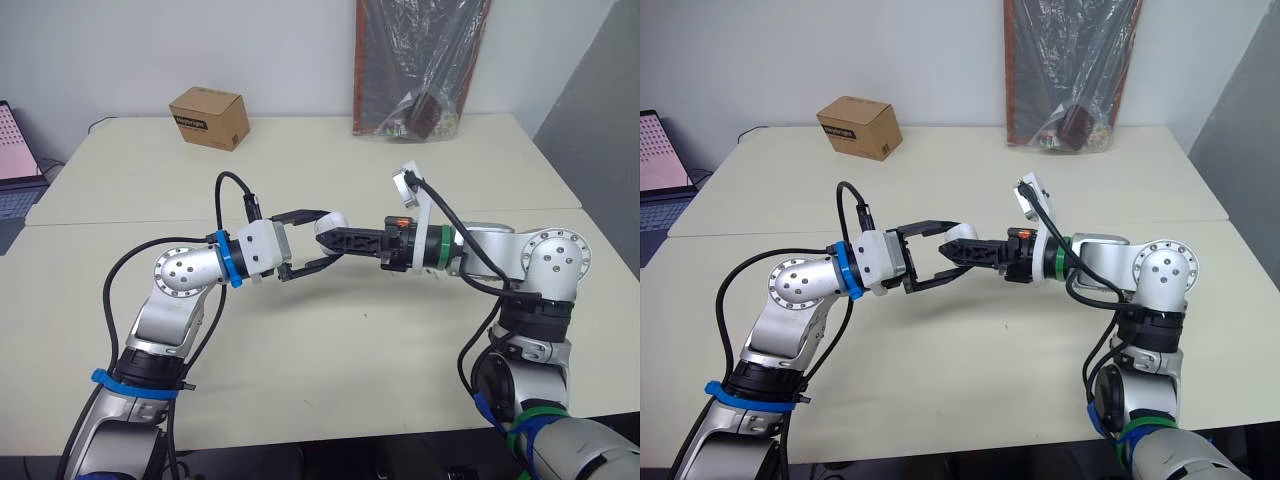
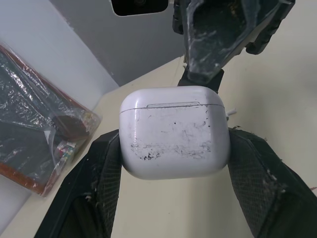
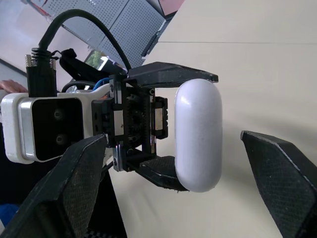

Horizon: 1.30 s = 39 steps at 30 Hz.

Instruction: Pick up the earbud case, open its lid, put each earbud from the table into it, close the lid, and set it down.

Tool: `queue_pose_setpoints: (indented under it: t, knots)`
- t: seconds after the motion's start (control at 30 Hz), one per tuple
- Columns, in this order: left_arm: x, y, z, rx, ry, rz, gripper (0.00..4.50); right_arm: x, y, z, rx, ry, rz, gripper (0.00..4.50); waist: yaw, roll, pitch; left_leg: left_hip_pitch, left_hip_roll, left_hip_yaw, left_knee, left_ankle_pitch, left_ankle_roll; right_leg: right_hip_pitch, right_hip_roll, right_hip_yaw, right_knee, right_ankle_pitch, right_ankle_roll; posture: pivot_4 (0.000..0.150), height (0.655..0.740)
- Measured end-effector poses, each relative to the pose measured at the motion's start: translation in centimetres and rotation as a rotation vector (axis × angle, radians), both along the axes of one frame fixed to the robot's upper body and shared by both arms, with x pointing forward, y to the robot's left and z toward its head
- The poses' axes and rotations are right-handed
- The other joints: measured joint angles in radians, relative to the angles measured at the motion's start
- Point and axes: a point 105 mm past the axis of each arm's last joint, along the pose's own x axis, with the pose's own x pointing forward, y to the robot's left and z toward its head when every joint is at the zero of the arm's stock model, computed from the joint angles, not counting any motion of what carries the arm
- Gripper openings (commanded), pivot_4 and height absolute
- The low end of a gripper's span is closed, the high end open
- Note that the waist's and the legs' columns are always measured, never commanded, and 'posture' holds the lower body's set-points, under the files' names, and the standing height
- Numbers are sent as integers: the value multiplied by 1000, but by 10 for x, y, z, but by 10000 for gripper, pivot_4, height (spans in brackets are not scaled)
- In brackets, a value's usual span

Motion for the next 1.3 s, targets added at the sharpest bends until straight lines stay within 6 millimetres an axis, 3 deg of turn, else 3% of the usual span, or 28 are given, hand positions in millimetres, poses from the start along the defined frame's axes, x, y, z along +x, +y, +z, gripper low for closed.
queue_pose_setpoints:
  t: [0.13, 0.4, 0.5, 0.6, 0.63, 0.97, 1.0, 1.1, 1.3]
  knots:
    - [0, 0, 0, 0, -1, -1, 27581, 0, 1, -1, 2, 17, 4, 25882, 0, 0, 0, 0, 0, 0, 0, 0, 0, 0, 0, 0, 0, 0, 0, 1500, 7400]
    - [-1, 0, 1, 0, -3, -3, 27581, -2, 2, -1, -3, 31, 17, 25882, -1, 0, 0, 0, 0, 0, 0, 0, 0, 0, 0, 0, 0, 0, 0, 1500, 7400]
    - [-1, -1, 2, -3, -6, -6, 27581, -1, 2, -1, -13, 30, 9, 19688, 0, 0, 0, 0, 0, 0, 0, 0, 0, 0, 0, 0, 0, 0, 0, 1500, 7400]
    - [-3, -2, 3, -5, -13, -13, 27581, 1, -1, -3, -24, 36, -10, 9290, -1, 0, 0, 0, 0, 0, 0, 0, 0, 0, 0, 0, 0, 0, 0, 1500, 7400]
    - [-3, -2, 3, -5, -12, -14, 27581, 1, -1, -2, -28, 34, -11, 7708, -1, 0, 0, 0, 0, 0, 0, 0, 0, 0, 0, 0, 0, 0, 0, 1500, 7400]
    - [-3, -2, 2, 7, 41, -2, 27581, 0, 0, -4, -27, 54, -28, 7795, -2, 0, 0, -1, 0, 0, 0, 0, 0, 0, 0, 0, -1, 0, 0, 1500, 7400]
    - [-3, -2, 1, 8, 69, -7, 34885, -1, 1, -5, -33, 57, -27, 7795, -3, 0, 0, -1, 0, 0, 0, 0, 0, -1, 0, 0, -1, 0, 0, 1500, 7400]
    - [-5, 4, -7, 34, 207, -11, 44161, -10, 8, -5, -31, 68, 35, 7795, -13, 0, 0, -2, 1, 0, 0, 0, 0, -1, 1, 0, 0, 0, 0, 1500, 7400]
    - [-4, 28, -20, 44, 524, 20, 44842, -11, -5, -17, -215, -37, 23, 7795, -14, 1, 0, -3, 0, -1, 0, 0, 0, -2, 1, -1, -1, 0, 1, 1500, 7400]
